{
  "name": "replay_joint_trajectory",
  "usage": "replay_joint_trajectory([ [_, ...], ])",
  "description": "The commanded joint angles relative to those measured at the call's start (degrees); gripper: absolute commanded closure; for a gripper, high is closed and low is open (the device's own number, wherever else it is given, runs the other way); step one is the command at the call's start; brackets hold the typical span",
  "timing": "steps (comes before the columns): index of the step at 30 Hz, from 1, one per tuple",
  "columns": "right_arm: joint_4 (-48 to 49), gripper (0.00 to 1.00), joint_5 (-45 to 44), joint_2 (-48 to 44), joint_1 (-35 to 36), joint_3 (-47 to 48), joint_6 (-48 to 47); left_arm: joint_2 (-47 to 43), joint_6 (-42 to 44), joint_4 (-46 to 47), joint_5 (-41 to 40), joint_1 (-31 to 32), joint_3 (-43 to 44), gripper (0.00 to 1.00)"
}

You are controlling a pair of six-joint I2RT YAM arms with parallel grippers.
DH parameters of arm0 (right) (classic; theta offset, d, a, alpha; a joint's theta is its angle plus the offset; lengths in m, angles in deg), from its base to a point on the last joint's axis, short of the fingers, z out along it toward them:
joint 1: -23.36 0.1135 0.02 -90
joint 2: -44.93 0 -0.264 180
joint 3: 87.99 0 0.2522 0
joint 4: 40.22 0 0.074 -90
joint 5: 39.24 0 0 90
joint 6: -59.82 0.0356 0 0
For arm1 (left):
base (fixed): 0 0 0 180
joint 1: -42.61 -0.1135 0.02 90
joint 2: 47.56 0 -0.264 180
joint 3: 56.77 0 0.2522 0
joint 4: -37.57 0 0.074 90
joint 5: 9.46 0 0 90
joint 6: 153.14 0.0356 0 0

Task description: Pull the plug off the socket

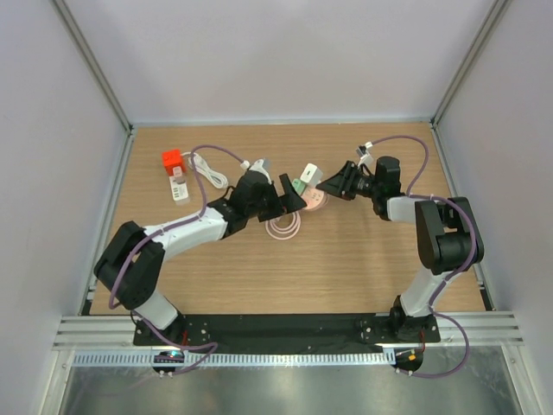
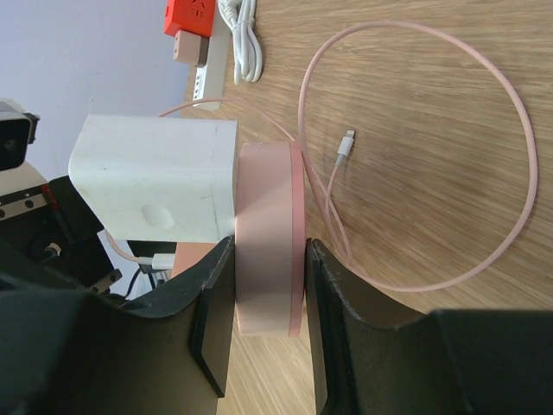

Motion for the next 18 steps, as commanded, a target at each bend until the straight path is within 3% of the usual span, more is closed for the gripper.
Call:
replay_joint_trajectory([
  [1,6.73,0.99,2.6,-1.15,-0.07,1.05,1.86,0.18,-15.01,3.99,-9.79,0.86,1.86,0.0],
  [7,6.47,0.99,-0.03,-2.82,0.2,0.08,0.45,1.77,-31.18,1.61,-13.76,2.18,1.87,0.02],
  [18,8.4,0.99,-6.18,-7.38,3.45,-2.91,-4.3,4.05,-41.22,0.82,-16.56,2.97,3.1,0.2],
])
